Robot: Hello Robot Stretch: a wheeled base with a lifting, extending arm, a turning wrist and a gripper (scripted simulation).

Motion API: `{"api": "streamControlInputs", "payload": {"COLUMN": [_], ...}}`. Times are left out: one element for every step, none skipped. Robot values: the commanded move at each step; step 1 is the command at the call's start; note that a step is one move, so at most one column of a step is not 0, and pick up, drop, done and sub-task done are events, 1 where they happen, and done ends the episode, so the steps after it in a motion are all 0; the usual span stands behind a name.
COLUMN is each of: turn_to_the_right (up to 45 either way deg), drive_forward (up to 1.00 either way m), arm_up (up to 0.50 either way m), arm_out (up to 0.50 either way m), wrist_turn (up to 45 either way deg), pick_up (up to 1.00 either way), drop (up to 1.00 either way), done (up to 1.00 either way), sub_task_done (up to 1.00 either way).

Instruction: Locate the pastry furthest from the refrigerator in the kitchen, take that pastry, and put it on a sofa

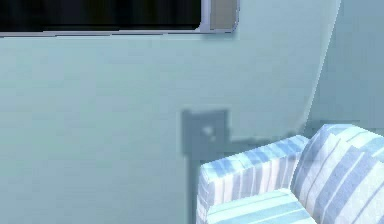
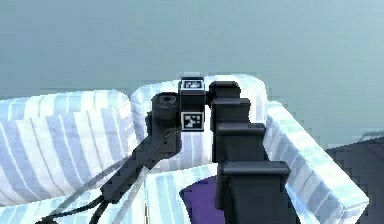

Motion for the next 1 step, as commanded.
{"api": "streamControlInputs", "payload": {"turn_to_the_right": [0.0], "drive_forward": [0.0], "arm_up": [0.0], "arm_out": [0.0], "wrist_turn": [45.0], "pick_up": [0.0], "drop": [0.0], "done": [0.0], "sub_task_done": [0.0]}}
